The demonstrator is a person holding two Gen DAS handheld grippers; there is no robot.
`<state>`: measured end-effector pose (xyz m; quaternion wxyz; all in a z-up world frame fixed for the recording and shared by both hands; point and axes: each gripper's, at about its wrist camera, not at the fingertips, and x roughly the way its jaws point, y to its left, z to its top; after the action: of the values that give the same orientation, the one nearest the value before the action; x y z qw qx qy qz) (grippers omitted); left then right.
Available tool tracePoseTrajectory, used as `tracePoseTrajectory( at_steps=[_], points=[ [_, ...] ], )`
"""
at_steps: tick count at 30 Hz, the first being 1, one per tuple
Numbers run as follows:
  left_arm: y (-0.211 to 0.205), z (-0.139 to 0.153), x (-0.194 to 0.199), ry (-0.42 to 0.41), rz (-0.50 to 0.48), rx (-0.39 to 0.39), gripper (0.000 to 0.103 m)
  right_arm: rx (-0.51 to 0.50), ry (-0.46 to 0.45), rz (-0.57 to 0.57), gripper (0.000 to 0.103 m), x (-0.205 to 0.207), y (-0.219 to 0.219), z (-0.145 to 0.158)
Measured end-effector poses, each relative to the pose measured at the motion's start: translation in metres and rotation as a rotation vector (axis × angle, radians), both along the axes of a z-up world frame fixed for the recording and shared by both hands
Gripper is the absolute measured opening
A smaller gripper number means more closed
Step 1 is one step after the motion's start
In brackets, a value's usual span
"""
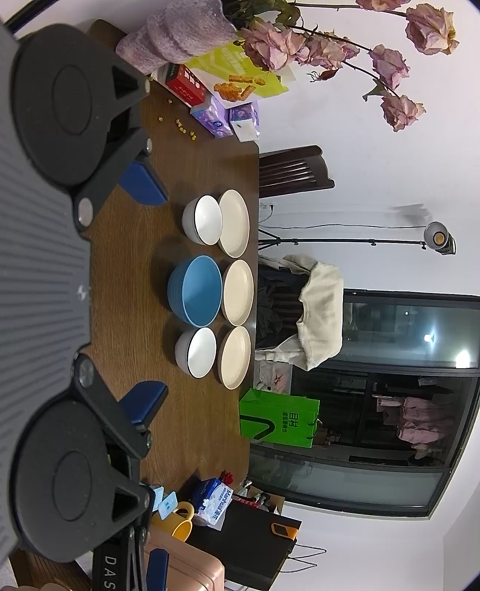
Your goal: Organize plates and bowls
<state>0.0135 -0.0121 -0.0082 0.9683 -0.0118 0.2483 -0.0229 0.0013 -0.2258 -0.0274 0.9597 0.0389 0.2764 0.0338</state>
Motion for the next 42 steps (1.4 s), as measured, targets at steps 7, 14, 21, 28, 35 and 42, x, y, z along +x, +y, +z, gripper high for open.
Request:
tracePoseTrajectory(
  at_steps=[7,14,21,28,35,42],
  points=[
    [0.007,-0.002,0.007,0.011,0.005,-0.003,0.103,0.000,0.013,0.005,0.103,0.009,0.007,-0.001],
    [0.012,0.000,0.018,0.018,0.005,0.001,0.103,0.002,0.021,0.005,0.103,0.019,0.010,-0.001],
    [0.014,0.002,0.037,0.028,0.006,0.004,0.103,0.006,0.025,0.005,0.103,0.031,0.011,-0.002],
    [0.013,0.002,0.056,0.036,0.004,0.003,0.103,0.003,0.033,0.003,0.103,0.055,0.012,0.000],
    [0.013,0.000,0.075,0.049,0.005,-0.001,0.103,0.000,0.043,0.001,0.103,0.077,0.009,-0.001],
    [0.016,-0.002,0.092,0.061,0.013,-0.004,0.103,-0.005,0.056,0.009,0.103,0.097,0.012,-0.004]
  ],
)
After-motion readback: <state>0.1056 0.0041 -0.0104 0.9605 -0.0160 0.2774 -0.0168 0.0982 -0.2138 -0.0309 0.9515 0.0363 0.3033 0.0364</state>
